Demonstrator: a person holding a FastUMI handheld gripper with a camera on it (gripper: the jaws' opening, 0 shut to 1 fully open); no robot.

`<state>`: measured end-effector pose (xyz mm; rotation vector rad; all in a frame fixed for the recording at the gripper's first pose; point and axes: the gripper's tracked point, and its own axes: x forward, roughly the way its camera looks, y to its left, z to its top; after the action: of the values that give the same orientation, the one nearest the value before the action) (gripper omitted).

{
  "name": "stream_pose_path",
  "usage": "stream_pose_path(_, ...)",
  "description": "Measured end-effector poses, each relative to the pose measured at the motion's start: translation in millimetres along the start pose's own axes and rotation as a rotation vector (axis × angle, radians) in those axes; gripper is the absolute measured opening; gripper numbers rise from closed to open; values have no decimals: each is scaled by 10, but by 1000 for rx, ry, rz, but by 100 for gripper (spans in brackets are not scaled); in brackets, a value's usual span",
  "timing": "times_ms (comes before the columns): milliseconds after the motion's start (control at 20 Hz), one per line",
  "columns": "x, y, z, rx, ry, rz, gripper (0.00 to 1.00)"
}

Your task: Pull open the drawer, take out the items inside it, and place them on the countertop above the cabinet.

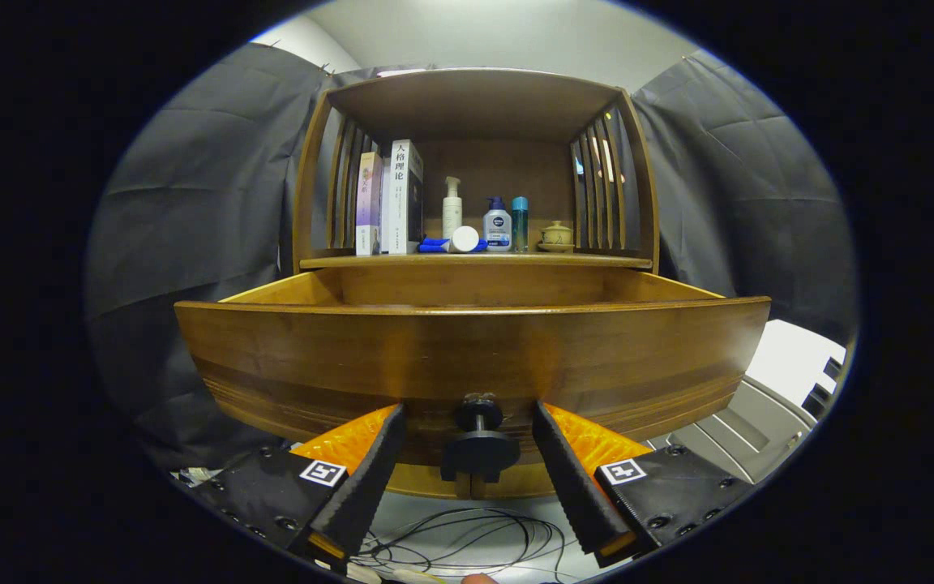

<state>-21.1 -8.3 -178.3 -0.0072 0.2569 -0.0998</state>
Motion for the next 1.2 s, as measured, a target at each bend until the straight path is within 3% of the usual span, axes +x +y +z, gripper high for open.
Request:
stream_pose_path(500, 363, 88, 115, 12, -54, 2, 98)
stream_pose_path(1200, 1245, 171, 397, 66, -104, -28, 98)
